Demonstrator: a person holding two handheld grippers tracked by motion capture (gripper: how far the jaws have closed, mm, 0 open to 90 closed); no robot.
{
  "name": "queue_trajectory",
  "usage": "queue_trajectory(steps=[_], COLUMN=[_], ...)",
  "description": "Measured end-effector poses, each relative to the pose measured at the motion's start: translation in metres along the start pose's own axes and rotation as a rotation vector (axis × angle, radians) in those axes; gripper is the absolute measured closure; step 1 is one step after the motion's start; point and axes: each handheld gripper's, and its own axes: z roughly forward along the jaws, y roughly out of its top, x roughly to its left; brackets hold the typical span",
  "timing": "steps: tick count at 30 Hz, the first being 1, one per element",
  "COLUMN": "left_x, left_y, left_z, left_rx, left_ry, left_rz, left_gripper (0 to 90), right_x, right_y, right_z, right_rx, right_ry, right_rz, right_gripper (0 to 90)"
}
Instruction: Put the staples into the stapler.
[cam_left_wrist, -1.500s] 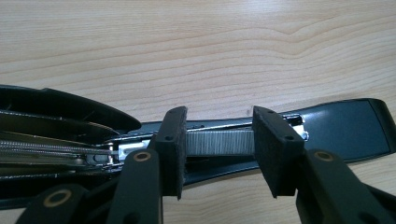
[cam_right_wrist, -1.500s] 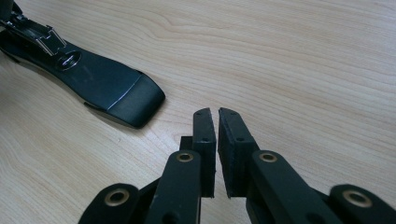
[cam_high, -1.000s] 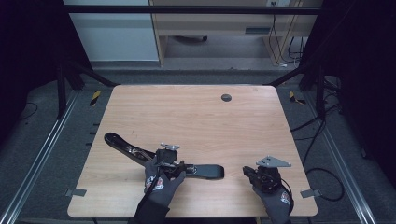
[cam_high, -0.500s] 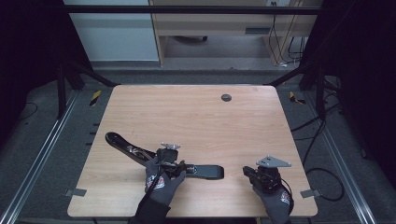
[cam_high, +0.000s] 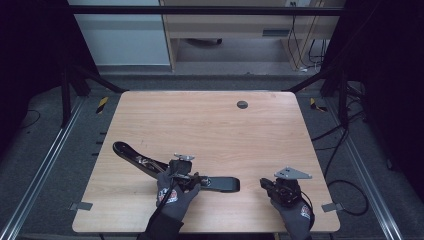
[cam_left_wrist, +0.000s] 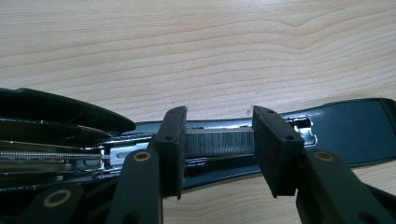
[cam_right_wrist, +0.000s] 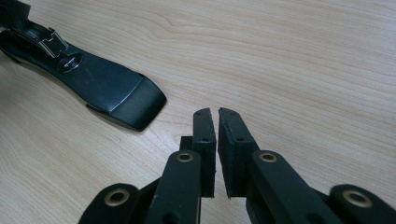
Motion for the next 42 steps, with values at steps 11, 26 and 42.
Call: queue_trajectory(steps=[11, 26, 42], left_x=[-0.002, 0.001, 0.002], left_y=[0.003, 0.004, 0.003], left_z=[-0.010, -0.001, -0.002], left_rx=[0.016, 0.031, -0.028], left_ry=[-0.003, -0.002, -0.048], left_rz=[0.014, 0.001, 0.013], left_gripper=[55.9, 55.9, 44.4], right_x=[0.000, 0.000, 0.000], right_y=[0.000, 0.000, 0.000], right_z=[0.000, 0.000, 0.000], right_rx=[0.001, 0.000, 0.001], right_ry=[0.000, 0.000, 0.000], right_rz=[0.000, -0.001, 0.000], right_gripper=[85.9, 85.9, 85.1])
